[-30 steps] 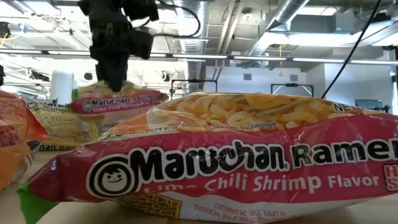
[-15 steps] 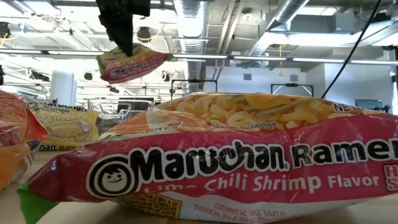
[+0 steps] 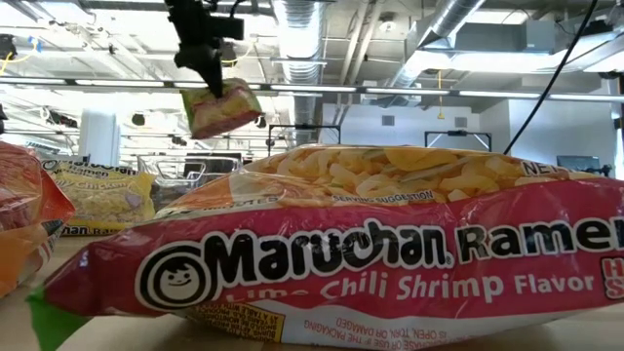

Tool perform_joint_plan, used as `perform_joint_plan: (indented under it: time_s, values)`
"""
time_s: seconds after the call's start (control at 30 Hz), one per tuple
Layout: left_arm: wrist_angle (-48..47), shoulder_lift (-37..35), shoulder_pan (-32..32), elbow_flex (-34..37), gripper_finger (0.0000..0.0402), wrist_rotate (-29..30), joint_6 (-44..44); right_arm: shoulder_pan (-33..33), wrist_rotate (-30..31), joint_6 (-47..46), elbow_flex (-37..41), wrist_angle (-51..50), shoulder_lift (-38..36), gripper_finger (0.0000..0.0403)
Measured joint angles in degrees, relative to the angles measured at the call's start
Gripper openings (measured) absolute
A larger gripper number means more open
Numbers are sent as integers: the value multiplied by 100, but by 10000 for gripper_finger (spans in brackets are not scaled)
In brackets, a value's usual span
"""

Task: Sort Maruchan noodles
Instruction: Put the green noodle pack into the left transparent bin

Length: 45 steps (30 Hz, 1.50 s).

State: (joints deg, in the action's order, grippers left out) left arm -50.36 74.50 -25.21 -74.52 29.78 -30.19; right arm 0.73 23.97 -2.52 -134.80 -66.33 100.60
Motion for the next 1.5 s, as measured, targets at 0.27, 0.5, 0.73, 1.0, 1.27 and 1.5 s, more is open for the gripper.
perform_joint_plan:
  time_s: [0.27,0.5,0.73,1.0,1.27,1.5]
  values:
    - [355,483,-570,2,0,-67,-938,-52,4,7,0,-17,0,174]
    - [383,1110,-999,2,0,-93,-1144,-218,11,653,0,-10,0,174]
    - [628,1710,-1235,2,0,-83,-1204,-485,11,758,0,-10,0,174]
    - [898,2292,-1384,4,0,-26,-1340,-765,9,774,0,-10,0,174]
    - [964,2321,-1442,4,0,-406,-1551,-927,10,772,0,-11,0,174]
    - [999,2321,-1564,4,10,-599,-1588,-957,9,896,0,-12,0,174]
